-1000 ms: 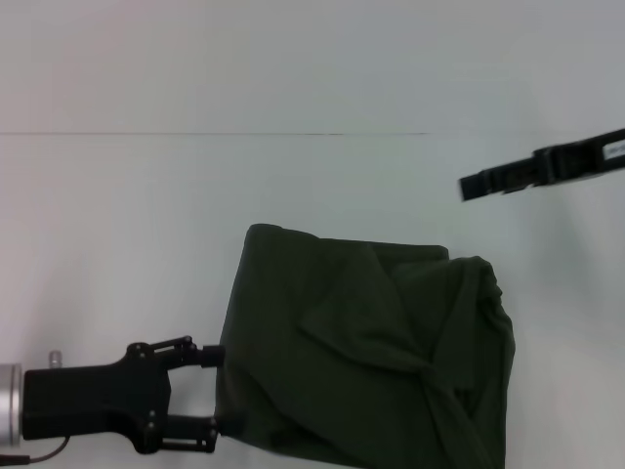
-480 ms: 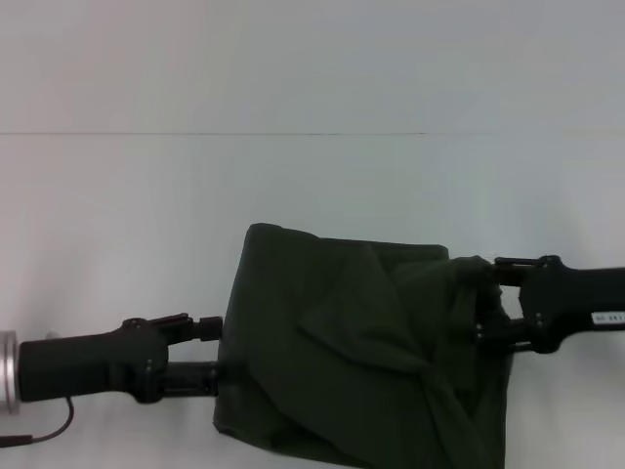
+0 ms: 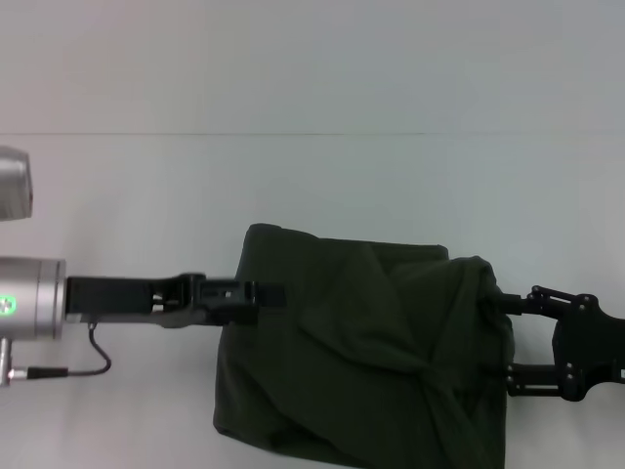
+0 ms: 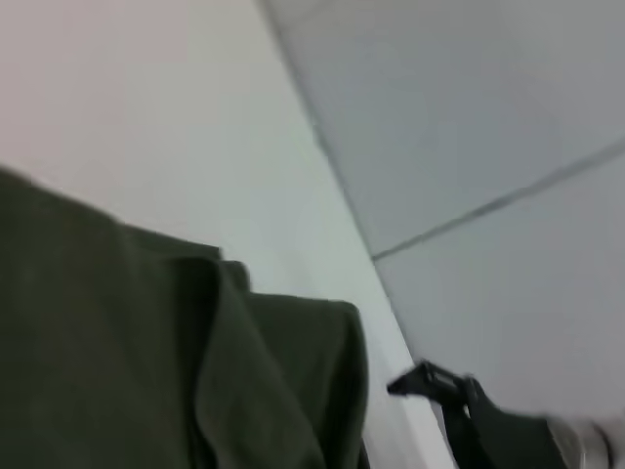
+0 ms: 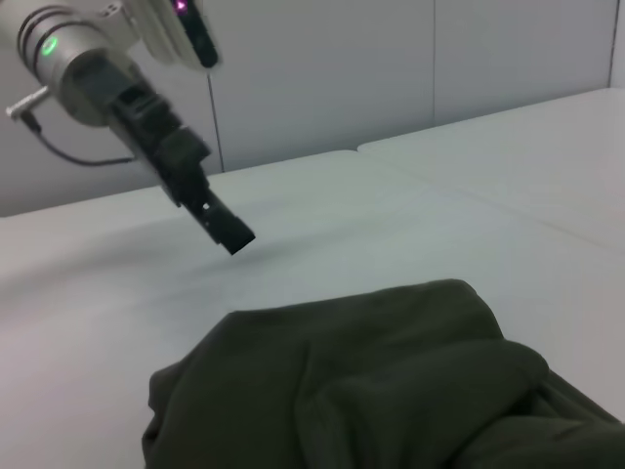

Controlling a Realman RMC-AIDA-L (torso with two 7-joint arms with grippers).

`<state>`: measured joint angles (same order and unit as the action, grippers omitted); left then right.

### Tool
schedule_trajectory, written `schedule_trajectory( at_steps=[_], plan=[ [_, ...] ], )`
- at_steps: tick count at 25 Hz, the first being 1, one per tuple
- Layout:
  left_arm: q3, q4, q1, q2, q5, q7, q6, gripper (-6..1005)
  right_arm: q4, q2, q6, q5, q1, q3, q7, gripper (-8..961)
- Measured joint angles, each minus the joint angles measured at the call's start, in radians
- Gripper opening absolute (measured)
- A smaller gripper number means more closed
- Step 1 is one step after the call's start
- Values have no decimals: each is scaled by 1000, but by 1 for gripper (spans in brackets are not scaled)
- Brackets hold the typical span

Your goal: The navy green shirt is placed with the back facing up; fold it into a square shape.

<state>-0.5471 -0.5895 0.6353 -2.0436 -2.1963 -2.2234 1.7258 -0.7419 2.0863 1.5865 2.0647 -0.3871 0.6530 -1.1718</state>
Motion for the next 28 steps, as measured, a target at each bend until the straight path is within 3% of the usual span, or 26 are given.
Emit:
schedule_trajectory(
  at_steps=[10, 12, 19, 28],
  plan=[
    [-46, 20, 55, -17, -10, -286, -82, 813, 16, 2, -20, 0, 31, 2, 69, 912],
    [-74, 22, 70, -30, -11, -322, -121, 812, 20, 2, -21, 0, 35, 0, 77, 912],
    [-199, 23, 102, -43, -12, -377, -233, 808, 29, -1, -43, -1, 41, 3, 81, 912],
    [-214, 53, 109, -43, -28, -416, -320, 803, 29, 0, -44, 4, 53, 3, 82, 911]
  ],
)
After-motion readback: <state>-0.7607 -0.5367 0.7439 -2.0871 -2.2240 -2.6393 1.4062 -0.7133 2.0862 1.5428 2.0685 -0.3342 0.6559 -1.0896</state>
